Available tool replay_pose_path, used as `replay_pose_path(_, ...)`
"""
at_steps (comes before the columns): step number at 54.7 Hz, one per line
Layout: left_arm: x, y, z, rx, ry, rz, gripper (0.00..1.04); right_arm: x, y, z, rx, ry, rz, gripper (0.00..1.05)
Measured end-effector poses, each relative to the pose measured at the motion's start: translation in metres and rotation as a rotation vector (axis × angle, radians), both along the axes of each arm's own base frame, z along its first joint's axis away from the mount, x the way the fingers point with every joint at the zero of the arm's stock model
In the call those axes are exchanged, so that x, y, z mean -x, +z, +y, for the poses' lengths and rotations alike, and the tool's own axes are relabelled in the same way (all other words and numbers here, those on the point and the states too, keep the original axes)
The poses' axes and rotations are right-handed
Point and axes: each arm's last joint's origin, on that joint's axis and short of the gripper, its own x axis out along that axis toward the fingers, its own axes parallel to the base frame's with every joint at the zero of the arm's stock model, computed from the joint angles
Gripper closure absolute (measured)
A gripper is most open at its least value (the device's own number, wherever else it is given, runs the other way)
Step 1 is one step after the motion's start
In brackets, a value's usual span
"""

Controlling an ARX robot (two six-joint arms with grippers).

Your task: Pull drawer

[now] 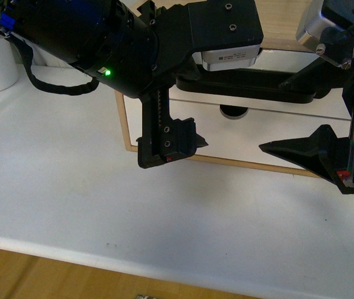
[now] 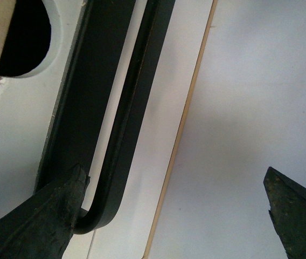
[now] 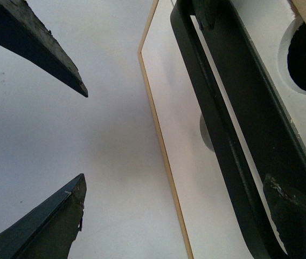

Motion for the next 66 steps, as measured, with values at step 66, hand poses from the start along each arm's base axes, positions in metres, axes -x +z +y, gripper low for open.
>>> replay_pose_path(66, 0.013, 0.017, -0.004, -0.174, -0.103, 0.132, 0.06, 0.009, 0.006, 0.004, 0.060, 0.133, 0.091, 0.09)
